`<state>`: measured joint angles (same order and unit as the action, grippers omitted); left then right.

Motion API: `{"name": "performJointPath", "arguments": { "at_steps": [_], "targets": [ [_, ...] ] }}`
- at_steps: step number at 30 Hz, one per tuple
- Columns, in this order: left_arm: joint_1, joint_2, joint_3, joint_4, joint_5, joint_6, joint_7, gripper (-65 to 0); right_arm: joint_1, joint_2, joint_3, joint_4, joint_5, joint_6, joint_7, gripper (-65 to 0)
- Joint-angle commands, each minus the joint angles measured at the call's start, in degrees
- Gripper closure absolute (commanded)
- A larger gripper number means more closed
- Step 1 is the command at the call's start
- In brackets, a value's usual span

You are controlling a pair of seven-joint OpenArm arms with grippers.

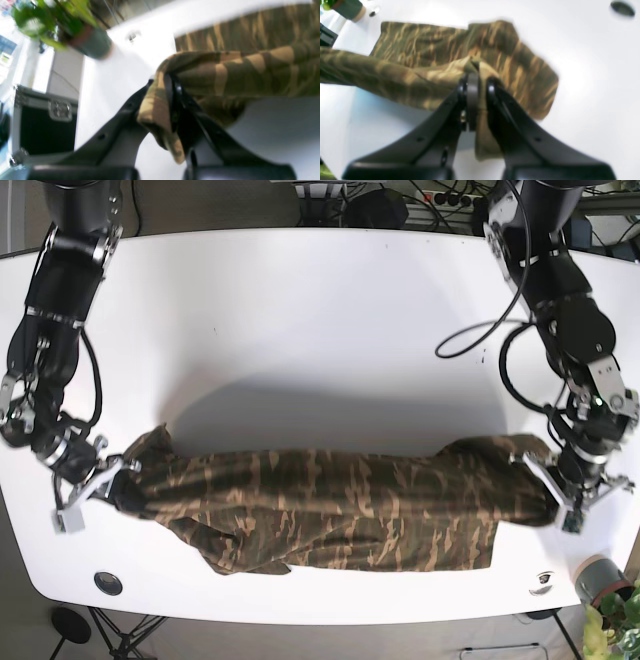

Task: Fold the T-shirt properly
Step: 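Lower the shirt and drag it flat across the table with both grippers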

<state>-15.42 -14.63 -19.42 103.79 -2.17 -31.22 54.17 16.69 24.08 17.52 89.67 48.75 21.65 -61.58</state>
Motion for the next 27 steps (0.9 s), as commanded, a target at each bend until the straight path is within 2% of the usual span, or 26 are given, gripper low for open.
{"name": "performJointPath", "arguments": {
  "at_steps": [1,5,11,16,23,27],
  "targets": [
    [1.7,-0.7,-0.1,2.3,-0.3,-0.8,-1.6,0.0,-2.0,0.9,2.0,2.7,2.2,0.20,1.7,-2.1],
    [7.4,-0.7,-1.8,2.7,-0.3,-2.8,-1.6,0.0,-7.9,-1.3,2.7,4.6,3.3,0.20,1.6,-2.1],
    [13.0,-0.9,-6.9,2.5,0.0,-8.8,-1.6,0.0,-16.0,-1.9,2.7,7.6,6.3,0.20,1.6,-2.1],
    [17.8,-4.1,-10.4,2.0,-0.1,-8.8,-1.8,0.0,-22.4,-1.9,2.6,8.5,9.1,0.20,1.6,-2.1],
    [21.8,-6.0,-13.0,1.1,-0.1,-8.8,-1.8,0.0,-28.3,-1.4,2.2,9.5,9.2,0.20,1.6,-2.1],
    [22.8,-6.2,-13.2,1.0,-0.1,-8.8,-1.8,0.0,-31.4,0.4,2.5,11.2,9.2,2.13,1.6,-2.1]
  ]
}}
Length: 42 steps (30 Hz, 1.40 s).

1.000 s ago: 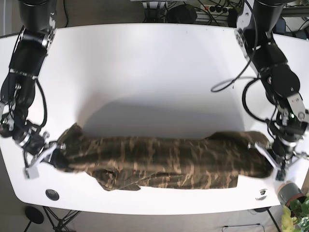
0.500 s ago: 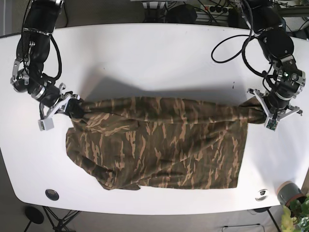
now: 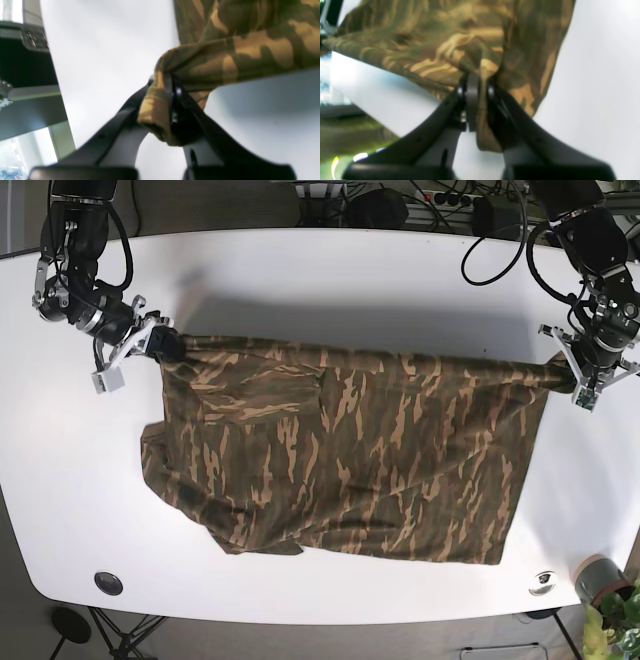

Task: Fold the T-shirt properly
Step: 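Lower the shirt and drag it flat across the table with both grippers, then hold the shirt's shoulder corners with both grippers and adjust the spread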

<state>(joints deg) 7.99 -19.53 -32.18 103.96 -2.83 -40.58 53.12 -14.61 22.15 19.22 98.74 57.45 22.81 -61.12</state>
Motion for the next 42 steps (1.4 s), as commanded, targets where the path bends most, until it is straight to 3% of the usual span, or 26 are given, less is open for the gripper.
{"name": "performJointPath", "arguments": {
  "at_steps": [1,9,12,18,27,30,36,42],
  "targets": [
    [0.1,-1.3,-0.6,0.9,0.6,0.6,-0.8,0.0,-1.3,2.6,0.9,2.9,0.5,1.50,1.1,-2.1],
    [5.6,-2.1,-0.6,1.0,0.6,0.6,-0.8,0.0,-7.1,3.4,1.0,4.6,0.5,2.12,1.1,-2.1],
    [6.4,-2.1,-1.6,1.2,0.6,0.6,-0.8,0.0,-8.9,4.7,3.0,4.6,0.6,3.35,1.1,-2.1],
    [5.7,-1.7,-3.2,1.4,0.2,0.6,-0.8,0.0,-10.2,4.1,5.9,6.9,0.6,6.69,1.1,-2.1],
    [-2.7,1.7,-2.1,-0.2,0.6,0.6,-0.8,0.0,-7.5,2.1,5.4,8.5,0.0,6.51,1.1,-2.1],
    [-6.5,1.6,1.6,-2.9,0.6,0.6,-0.8,0.0,-5.6,1.3,5.4,6.9,0.1,6.42,1.1,-2.1],
    [-11.0,1.4,2.7,-9.1,0.6,0.6,-0.8,0.0,-3.5,0.6,5.7,4.2,-0.2,6.42,1.1,-2.1],
    [-15.3,-2.2,7.2,-15.7,0.6,0.6,-1.1,0.0,-2.3,0.0,5.3,3.0,-3.6,6.60,1.1,-2.1]
  ]
}}
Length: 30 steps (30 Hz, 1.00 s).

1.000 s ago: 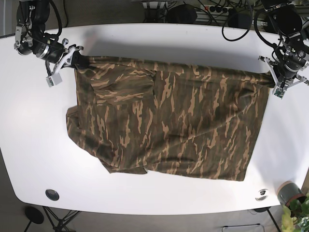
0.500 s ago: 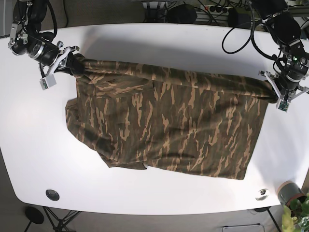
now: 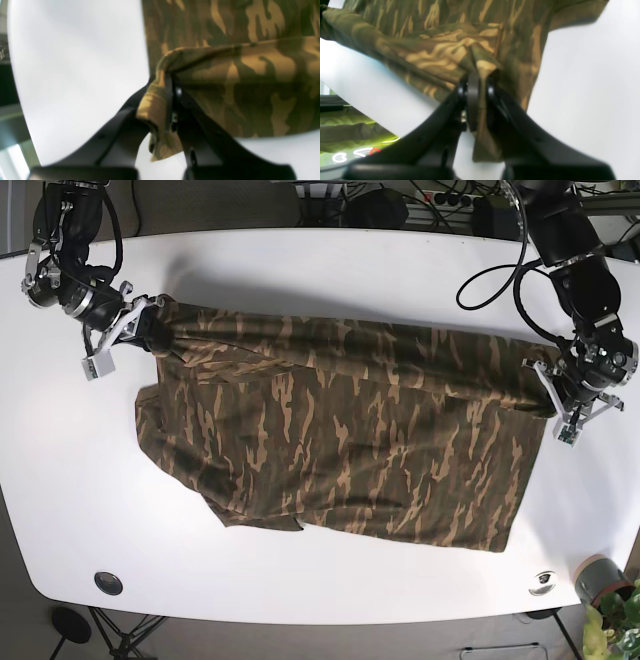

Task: Fold the T-shirt properly
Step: 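Hold the shirt's shoulder corners with both grippers and adjust the spread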

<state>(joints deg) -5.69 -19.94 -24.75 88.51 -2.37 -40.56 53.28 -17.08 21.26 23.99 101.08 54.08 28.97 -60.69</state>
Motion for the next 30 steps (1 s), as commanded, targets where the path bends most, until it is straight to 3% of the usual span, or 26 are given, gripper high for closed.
{"name": "performJointPath", "arguments": {
  "at_steps": [1,5,11,20,22,27,30],
  "targets": [
    [-2.2,-2.2,-0.2,-1.4,0.1,0.6,-2.2,0.0,0.2,0.9,0.6,0.7,-1.0,0.61,0.7,-2.1],
    [-2.7,-2.8,-0.2,-4.8,0.2,0.6,-8.4,0.0,0.5,0.9,0.8,0.6,-1.6,0.79,0.7,-2.1],
    [-4.0,-5.2,2.7,-10.4,0.1,0.6,-12.4,0.0,0.9,0.9,0.8,0.6,-1.8,0.70,0.7,-2.1],
    [-4.1,-5.3,3.2,-11.5,0.1,0.6,-12.9,-0.3,1.7,0.6,0.7,0.6,-1.7,0.44,0.7,-3.3],
    [-4.1,-5.3,3.2,-11.5,0.1,0.6,-12.9,-5.7,1.8,-0.3,0.9,0.6,-1.8,0.35,0.7,-5.1],
    [-4.2,-5.2,3.2,-11.7,0.1,0.6,-12.9,-25.1,2.2,-0.4,1.0,0.9,-1.7,0.35,0.7,-22.5],
    [-4.4,-5.2,3.1,-11.8,0.0,0.6,-12.9,-29.6,2.2,-0.5,1.0,1.0,-1.5,0.26,0.7,-34.2]
  ]
}}
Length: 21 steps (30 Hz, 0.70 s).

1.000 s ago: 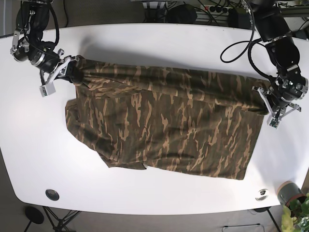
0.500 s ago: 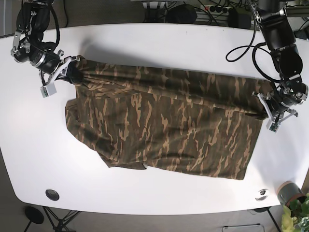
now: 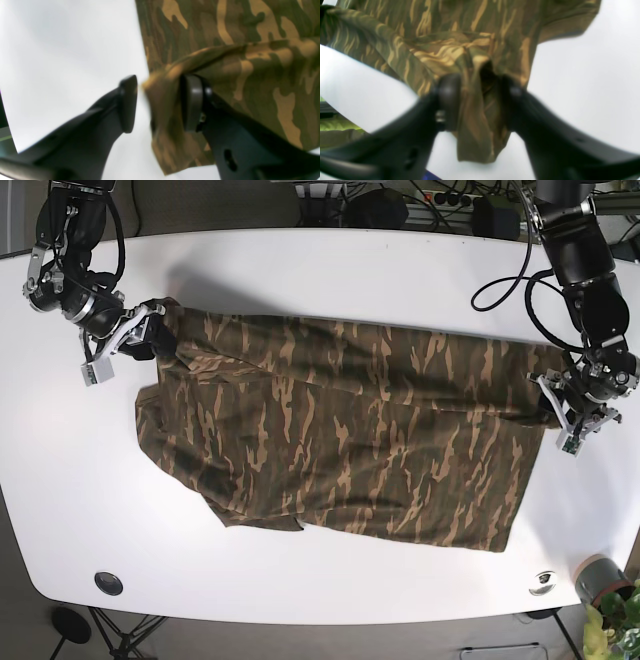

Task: Fold the T-shirt properly
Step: 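Hold the shirt's shoulder corners with both grippers and adjust the spread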

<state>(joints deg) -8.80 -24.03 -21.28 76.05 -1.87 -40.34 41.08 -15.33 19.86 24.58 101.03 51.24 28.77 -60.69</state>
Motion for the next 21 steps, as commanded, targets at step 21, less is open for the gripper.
{"name": "performJointPath", "arguments": {
  "at_steps": [21],
  "targets": [
    [3.0,-0.8,-3.3,0.7,-0.5,0.3,-2.4,-29.3,-4.5,-4.9,8.8,6.3,1.0,0.81,-3.6,-43.6]
  ]
}}
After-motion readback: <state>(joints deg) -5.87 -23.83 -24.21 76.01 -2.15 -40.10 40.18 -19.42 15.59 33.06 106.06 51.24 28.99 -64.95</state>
